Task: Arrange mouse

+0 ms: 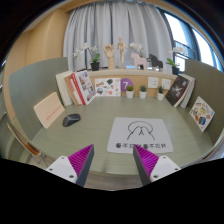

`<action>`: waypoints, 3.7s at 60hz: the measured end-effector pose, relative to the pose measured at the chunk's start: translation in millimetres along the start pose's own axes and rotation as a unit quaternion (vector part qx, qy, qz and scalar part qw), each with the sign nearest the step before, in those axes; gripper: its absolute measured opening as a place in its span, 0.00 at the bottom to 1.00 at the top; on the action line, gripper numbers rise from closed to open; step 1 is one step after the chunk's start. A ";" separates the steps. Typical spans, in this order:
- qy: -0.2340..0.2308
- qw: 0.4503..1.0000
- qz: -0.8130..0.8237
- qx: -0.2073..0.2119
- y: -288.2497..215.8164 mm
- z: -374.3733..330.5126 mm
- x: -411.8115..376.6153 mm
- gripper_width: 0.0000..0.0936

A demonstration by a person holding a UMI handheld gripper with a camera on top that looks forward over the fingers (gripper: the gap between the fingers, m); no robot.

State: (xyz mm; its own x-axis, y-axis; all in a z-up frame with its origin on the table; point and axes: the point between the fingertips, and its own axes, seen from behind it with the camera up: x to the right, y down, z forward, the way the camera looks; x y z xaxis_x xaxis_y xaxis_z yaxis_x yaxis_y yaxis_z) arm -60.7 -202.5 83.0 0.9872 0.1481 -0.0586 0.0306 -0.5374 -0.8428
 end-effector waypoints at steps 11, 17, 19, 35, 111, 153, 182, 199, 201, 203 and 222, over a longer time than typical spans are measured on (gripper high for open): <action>-0.020 0.998 -0.016 -0.051 29.0 41.6 -96.4 0.83; -0.032 0.997 -0.018 -0.063 28.6 70.0 -144.0 0.83; -0.033 0.997 -0.017 -0.064 25.8 80.9 -157.5 0.83; -0.024 0.996 -0.008 -0.081 1.6 172.1 -225.2 0.82; -0.016 0.985 -0.040 -0.168 -71.2 294.0 -252.6 0.37; 0.104 0.992 -0.002 -0.066 -114.9 123.2 130.8 0.37; 0.068 0.983 0.042 -0.163 5.8 156.6 132.5 0.44; 0.083 0.978 0.013 -0.191 4.4 143.4 130.9 0.86; 0.089 0.979 0.006 -0.185 -3.4 137.3 130.6 0.86; 0.092 0.980 0.005 -0.175 -12.4 131.2 126.5 0.86; 0.106 0.990 0.021 -0.086 -101.9 25.7 78.8 0.87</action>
State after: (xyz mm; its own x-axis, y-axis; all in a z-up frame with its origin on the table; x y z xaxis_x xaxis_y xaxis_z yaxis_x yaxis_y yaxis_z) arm 9.9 -114.7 150.5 0.9982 -0.0452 0.0386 -0.0021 -0.6757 -0.7371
